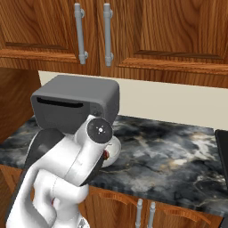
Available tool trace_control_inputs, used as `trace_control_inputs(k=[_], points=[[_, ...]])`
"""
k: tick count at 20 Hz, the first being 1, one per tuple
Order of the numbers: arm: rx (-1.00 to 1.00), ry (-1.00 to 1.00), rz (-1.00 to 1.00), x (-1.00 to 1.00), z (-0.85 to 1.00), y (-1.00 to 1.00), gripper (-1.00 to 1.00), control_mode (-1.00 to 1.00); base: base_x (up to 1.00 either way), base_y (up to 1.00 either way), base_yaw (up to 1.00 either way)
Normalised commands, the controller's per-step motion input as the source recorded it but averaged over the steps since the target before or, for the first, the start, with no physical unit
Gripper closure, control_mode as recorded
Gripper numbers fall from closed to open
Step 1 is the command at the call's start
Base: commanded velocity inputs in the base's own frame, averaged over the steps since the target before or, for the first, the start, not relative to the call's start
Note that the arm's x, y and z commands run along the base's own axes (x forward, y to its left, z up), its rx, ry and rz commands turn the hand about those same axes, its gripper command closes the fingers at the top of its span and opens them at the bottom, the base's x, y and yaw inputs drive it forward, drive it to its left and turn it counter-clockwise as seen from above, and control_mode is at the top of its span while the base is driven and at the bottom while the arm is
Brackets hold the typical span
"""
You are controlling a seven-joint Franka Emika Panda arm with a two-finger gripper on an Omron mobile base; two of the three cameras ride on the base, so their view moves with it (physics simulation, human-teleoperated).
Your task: Take the pear, bell pepper, and mushroom from the freezer and place them in the bowl on the counter.
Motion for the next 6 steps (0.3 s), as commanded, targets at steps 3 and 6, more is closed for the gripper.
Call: trace_control_inputs(k=[3, 6], points=[[0.13, -0.22, 0.00, -0.50, 0.45, 0.58, -1.00, -1.00, 0.00, 0.00, 0.00], [0.08, -0.33, 0.00, -0.28, 0.25, 0.62, -1.00, -1.00, 0.00, 0.00, 0.00]])
